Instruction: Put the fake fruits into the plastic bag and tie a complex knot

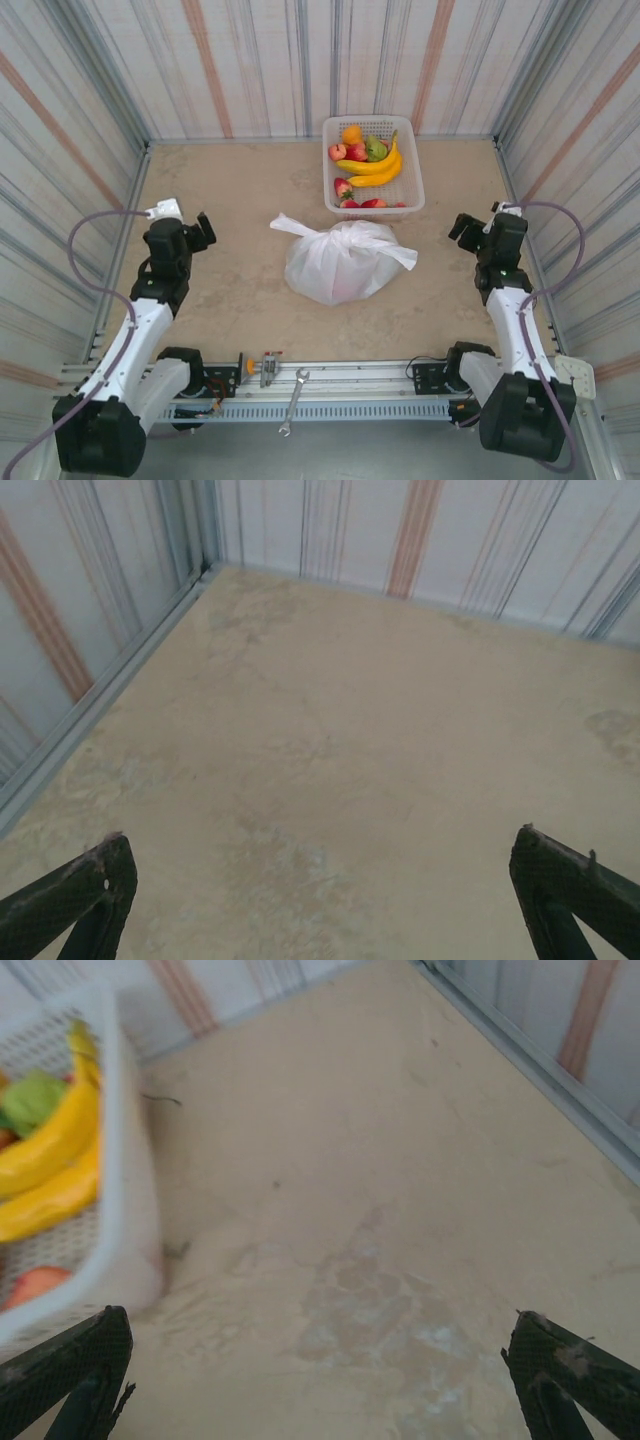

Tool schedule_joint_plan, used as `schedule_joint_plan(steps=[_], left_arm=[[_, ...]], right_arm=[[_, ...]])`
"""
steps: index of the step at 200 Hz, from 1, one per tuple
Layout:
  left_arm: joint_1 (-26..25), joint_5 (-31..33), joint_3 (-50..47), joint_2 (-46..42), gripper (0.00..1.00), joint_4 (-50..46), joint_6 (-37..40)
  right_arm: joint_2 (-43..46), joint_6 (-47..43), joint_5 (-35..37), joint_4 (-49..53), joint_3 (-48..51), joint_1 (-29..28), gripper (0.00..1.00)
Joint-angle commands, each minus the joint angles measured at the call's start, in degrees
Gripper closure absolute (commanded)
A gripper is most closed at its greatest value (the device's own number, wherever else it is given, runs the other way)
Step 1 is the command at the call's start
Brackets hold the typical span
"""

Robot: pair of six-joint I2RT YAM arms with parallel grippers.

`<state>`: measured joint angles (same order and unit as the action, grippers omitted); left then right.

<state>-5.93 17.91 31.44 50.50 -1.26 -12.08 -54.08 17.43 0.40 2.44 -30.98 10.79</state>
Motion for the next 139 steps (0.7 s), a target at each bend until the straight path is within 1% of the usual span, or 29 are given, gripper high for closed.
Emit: schedule_joint_plan(steps=[1,29,54,85,105,123,139], left_arm=[[0.5,2.5,-1.8,3.0,0.01,4.1,1.7],[1.3,1.5,-2.5,7.2,0.01,6.1,2.4],[1.5,0.8,-4.7,9.2,0.01,10.5,3.6],[2.7,-2.6,-6.9,10.5,0.01,14.7,5.1],[3.5,-5.0,-7.7,11.9,0.01,16.8,6.0],[3.6,-6.7,-8.4,13.4,0.01,19.6,6.9],[3.7,-8.3,-9.3,14.8,0.01,22.9,7.7]], right_arm=[[-2.3,-0.8,2.6,-12.4,4.7,0.5,0.01],[-8.5,-2.9,2.4,-22.5,9.0,0.6,0.01],[-13.4,-3.4,-0.4,-28.7,10.2,0.5,0.01],[-19.1,-3.5,-3.8,-37.0,11.5,0.5,0.01],[-21.0,-4.8,-5.6,-40.9,11.5,0.1,0.01],[-22.8,-5.3,-6.7,-45.0,11.9,-0.1,0.01],[-26.1,-5.0,-6.8,-50.0,12.7,-0.4,0.01]])
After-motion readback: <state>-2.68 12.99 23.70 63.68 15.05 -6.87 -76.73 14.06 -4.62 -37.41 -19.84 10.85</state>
